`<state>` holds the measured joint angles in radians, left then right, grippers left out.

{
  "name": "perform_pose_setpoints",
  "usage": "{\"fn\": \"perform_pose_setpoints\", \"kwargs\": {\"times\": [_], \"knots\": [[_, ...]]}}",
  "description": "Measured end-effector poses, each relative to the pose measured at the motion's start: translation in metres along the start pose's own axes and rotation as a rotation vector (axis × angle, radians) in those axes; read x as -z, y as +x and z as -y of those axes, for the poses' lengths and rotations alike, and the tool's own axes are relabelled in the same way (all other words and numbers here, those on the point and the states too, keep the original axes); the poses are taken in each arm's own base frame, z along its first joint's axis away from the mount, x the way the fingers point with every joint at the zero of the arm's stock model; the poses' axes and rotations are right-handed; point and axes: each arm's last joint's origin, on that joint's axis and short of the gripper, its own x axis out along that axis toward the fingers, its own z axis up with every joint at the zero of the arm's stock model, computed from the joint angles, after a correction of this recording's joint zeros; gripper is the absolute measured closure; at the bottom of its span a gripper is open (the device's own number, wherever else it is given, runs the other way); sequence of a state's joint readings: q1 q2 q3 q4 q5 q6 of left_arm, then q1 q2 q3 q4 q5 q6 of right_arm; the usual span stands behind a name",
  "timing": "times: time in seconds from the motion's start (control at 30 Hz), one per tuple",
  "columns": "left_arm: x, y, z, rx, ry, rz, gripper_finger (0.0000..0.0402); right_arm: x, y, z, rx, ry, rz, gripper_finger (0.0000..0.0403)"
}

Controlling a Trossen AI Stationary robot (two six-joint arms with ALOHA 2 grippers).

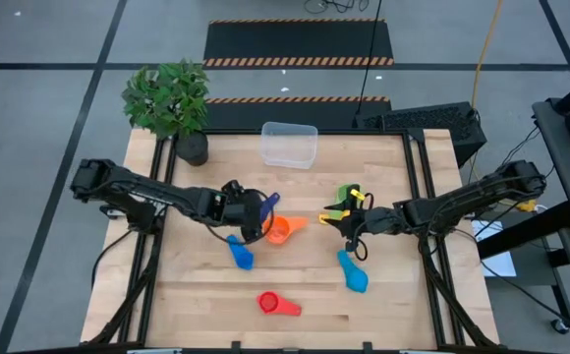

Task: Nest measuring cups in basket
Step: Adjust the dark blue measuring cup on the table

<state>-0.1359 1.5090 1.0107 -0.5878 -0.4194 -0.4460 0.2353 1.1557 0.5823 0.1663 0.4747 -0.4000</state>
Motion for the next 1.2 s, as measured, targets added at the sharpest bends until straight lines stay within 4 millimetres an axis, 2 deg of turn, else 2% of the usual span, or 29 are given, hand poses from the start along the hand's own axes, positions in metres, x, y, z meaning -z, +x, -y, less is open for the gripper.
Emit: {"fn": "perform_pose_setpoints", "kwargs": {"times": [0.23,0.8,1.2], "knots": [[0.000,0.014,-0.002,0.016,0.014,-0.054,0.0048,0.000,0.000,0.000,-0.001,-0.001,-0.002,0.0247],[0.000,0.017,-0.009,0.000,0.030,-0.081,0.0048,0.001,0.000,-0.001,-0.006,-0.008,-0.013,0.0247],[0.014,0.021,-0.011,-0.007,0.068,-0.160,0.0048,0.001,0.000,-0.001,-0.006,-0.011,-0.014,0.0247]]}}
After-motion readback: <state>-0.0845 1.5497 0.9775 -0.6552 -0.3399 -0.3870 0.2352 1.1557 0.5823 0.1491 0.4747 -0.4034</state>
